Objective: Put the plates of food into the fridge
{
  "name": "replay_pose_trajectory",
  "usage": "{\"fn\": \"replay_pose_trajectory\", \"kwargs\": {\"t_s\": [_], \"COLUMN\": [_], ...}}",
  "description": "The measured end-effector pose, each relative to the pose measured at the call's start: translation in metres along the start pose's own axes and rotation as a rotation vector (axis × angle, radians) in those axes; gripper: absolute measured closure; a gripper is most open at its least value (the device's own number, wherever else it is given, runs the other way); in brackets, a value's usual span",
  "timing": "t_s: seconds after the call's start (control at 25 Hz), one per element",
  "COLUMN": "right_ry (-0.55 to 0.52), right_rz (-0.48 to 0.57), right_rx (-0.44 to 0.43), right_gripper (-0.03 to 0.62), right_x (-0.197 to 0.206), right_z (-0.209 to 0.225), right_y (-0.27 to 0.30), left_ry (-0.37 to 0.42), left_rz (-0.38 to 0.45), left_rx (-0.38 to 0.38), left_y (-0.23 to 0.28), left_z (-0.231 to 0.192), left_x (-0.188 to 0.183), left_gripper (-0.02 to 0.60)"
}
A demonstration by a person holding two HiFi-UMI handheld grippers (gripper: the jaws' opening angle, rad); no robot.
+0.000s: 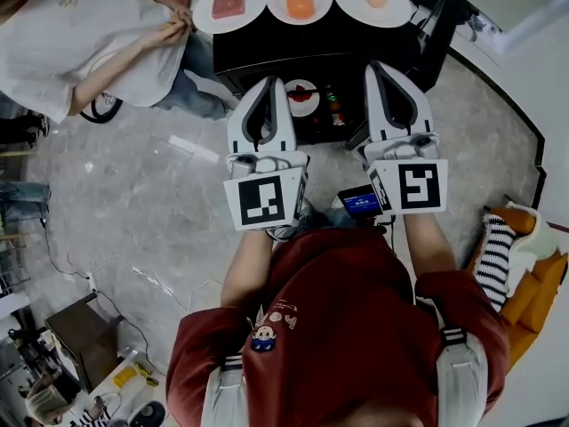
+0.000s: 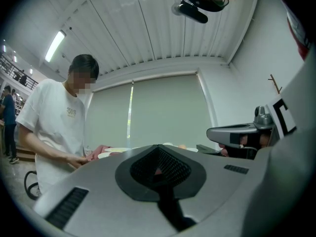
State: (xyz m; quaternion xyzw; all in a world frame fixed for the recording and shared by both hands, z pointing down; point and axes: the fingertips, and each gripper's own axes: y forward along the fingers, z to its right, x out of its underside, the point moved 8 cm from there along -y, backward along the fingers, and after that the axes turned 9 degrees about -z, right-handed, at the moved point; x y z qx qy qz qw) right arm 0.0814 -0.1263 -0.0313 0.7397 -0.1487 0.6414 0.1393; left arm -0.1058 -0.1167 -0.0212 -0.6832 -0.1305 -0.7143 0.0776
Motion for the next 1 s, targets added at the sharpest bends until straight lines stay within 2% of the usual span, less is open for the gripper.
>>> {"fn": "replay_pose_trajectory", "kwargs": {"t_s": [1.0], "right_ry": [-0.014], "right_rz": [-0.008], "right_rx": [-0.044], "right_gripper": [0.591], "right_x": [0.006], "right_z": [0.004], "right_y": [0.010], "left_ry": [-0.005], "left_rz": [-0.006], "left_rx": [-0.054], "left_y": [-0.002], "left_z": [-0.001], "left_x": [0.005], "left_gripper": [0.575]}}
